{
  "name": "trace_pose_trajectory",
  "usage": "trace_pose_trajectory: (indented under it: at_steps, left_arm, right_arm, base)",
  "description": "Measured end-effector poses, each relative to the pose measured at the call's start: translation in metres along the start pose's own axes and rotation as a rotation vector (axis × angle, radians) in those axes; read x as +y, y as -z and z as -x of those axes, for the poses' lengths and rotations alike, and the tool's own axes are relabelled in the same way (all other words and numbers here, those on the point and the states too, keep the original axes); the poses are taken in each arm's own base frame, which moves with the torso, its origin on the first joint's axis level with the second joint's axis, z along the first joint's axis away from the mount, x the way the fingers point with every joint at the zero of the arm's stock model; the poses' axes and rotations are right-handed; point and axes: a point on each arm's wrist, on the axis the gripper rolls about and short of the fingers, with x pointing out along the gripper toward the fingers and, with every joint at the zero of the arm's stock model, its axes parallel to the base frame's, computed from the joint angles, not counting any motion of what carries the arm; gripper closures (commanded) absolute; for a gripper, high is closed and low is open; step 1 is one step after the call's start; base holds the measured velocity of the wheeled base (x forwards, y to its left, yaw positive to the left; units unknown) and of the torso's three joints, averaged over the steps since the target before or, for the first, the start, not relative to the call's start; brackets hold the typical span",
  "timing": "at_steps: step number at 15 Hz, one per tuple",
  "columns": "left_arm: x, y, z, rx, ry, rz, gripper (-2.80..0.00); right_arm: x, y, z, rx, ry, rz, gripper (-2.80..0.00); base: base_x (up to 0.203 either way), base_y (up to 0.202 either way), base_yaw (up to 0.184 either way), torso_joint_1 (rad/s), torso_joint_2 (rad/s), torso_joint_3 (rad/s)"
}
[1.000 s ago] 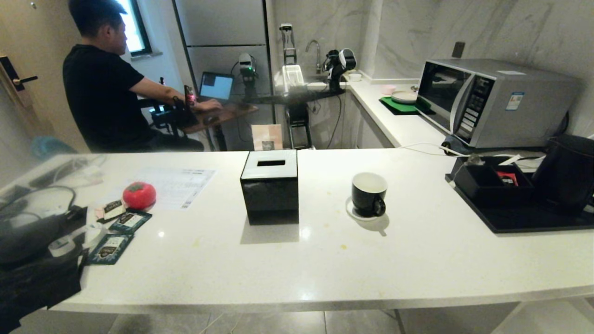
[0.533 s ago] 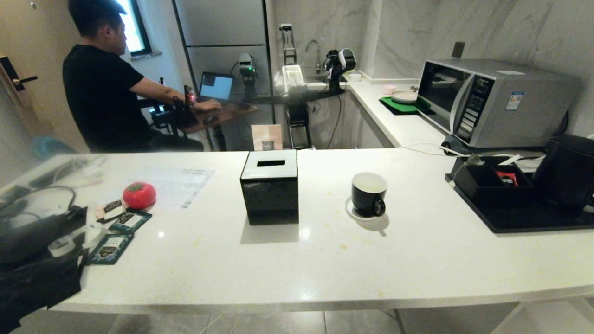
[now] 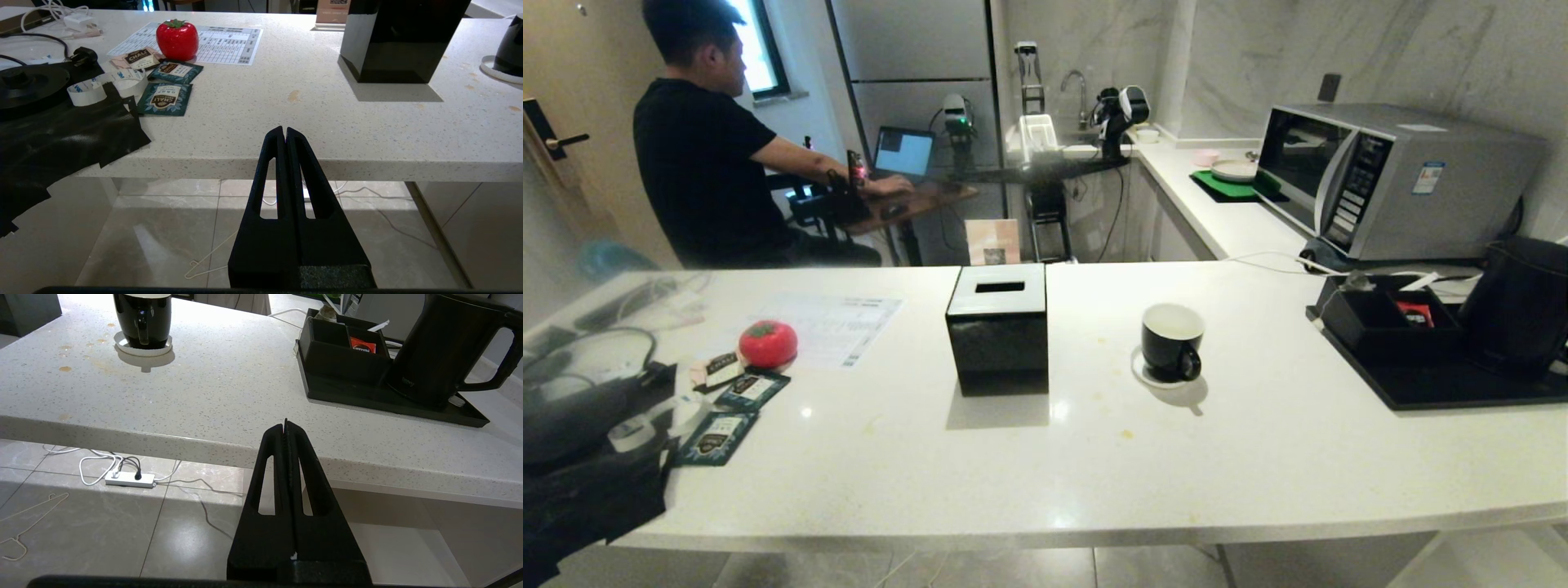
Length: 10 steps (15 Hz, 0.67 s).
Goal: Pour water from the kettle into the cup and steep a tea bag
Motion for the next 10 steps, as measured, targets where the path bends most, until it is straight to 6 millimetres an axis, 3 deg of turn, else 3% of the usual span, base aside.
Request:
trace_pose_trajectory:
  at_steps: [10]
  left_arm:
    - [0.0000,0.0000,0.0000,0.000,-0.001,0.000,0.00]
  right_arm:
    - [0.0003,0.0002,-0.0006,0.009,-0.011,0.000,0.00]
  base:
    - [0.000,0.000,0.000,0.000,0.00,0.000]
